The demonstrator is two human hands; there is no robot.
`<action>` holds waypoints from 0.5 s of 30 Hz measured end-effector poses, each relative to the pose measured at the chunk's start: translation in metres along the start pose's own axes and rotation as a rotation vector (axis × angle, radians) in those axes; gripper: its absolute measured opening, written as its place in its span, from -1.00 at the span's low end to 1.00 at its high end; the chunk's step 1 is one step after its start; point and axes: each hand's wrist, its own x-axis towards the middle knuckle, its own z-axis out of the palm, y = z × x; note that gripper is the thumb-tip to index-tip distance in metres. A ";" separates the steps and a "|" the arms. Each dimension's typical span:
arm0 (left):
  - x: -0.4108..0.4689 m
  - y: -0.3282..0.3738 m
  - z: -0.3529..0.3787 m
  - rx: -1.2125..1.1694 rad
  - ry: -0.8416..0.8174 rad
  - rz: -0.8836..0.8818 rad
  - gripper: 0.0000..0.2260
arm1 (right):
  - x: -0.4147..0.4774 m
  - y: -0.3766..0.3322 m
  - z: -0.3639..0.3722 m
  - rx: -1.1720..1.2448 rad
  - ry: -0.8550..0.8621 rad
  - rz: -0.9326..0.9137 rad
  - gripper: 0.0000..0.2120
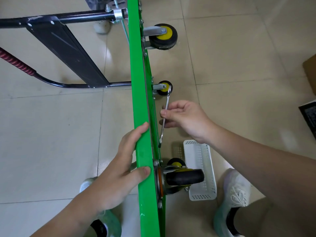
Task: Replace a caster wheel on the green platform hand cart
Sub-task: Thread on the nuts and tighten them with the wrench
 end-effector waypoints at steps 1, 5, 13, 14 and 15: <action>0.000 0.000 0.000 0.002 -0.001 0.005 -0.26 | -0.006 -0.008 0.001 -0.023 0.001 -0.057 -0.86; 0.000 0.002 0.003 -0.006 0.000 0.011 -0.26 | -0.039 -0.020 0.008 -0.038 -0.049 -0.177 -0.76; -0.003 0.007 0.007 0.013 0.037 0.028 -0.27 | -0.073 -0.011 0.019 -0.124 -0.172 -0.235 -0.76; -0.004 0.007 0.007 0.013 0.044 0.025 -0.27 | -0.073 -0.009 0.020 -0.131 -0.178 -0.244 -0.78; -0.004 0.007 0.007 0.010 0.048 0.021 -0.26 | -0.073 -0.008 0.021 -0.136 -0.181 -0.250 -0.78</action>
